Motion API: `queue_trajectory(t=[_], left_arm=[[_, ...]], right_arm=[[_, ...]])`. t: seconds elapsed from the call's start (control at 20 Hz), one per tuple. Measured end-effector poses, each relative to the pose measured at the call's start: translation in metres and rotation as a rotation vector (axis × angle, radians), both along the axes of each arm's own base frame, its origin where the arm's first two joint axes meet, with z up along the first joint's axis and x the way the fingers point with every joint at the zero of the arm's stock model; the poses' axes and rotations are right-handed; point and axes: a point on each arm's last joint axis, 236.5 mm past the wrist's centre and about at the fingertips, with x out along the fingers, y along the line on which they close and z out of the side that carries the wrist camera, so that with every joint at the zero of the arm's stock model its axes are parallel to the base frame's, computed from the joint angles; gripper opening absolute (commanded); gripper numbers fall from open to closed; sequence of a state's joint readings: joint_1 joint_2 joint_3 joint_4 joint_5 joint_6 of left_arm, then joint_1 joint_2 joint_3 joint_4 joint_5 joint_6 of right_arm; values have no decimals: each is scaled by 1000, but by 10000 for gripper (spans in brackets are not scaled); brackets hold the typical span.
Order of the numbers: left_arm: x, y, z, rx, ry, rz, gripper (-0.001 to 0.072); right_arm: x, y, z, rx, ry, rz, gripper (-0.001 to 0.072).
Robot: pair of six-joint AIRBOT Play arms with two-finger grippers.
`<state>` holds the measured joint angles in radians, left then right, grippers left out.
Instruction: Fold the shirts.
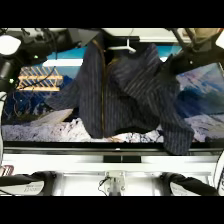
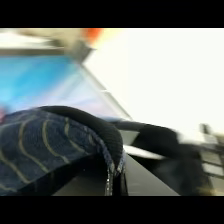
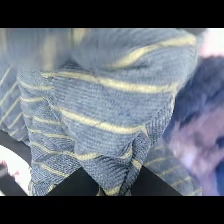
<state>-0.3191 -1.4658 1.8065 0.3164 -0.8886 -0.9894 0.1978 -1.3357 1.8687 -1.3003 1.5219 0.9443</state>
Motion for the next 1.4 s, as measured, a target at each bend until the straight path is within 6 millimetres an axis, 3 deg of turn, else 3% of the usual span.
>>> queue_trajectory(t=[0.15, 0.25, 0.35, 0.5, 0.55, 0.6, 0.65, 0.7, 0.85, 1.2, 1.4], left_arm=[[-58, -32, 40, 17, -119, -140, 60], [-81, -32, 57, 62, -196, -166, 60], [-84, -17, 66, 119, -237, -122, 61], [-67, 11, 61, 196, -215, -27, 66], [-61, 17, 55, 215, -197, -4, 177], [-57, 19, 50, 227, -181, 6, 419], [-54, 21, 48, 228, -170, 12, 600], [-51, 22, 45, 235, -160, 22, 620], [-40, 31, 56, 213, -184, 85, 620], [-40, 49, 108, 133, -328, 201, 619], [-41, 52, 116, 126, -354, 218, 619]], right_arm=[[10, 14, 23, 70, -86, -33, 85], [12, 16, 49, 122, -163, -65, 85], [12, 12, 81, 175, -248, -105, 85], [-3, 12, 126, 258, -354, -126, 85], [-8, 13, 139, 287, -381, -127, 85], [-14, 14, 149, 316, -400, -127, 85], [-19, 16, 159, 344, -415, -130, 85], [-23, 16, 166, 366, -428, -134, 85], [-28, 12, 186, 419, -472, -169, 85], [-23, -28, 221, 417, -629, -328, 83], [-21, -75, 239, 327, -747, -478, 83]])
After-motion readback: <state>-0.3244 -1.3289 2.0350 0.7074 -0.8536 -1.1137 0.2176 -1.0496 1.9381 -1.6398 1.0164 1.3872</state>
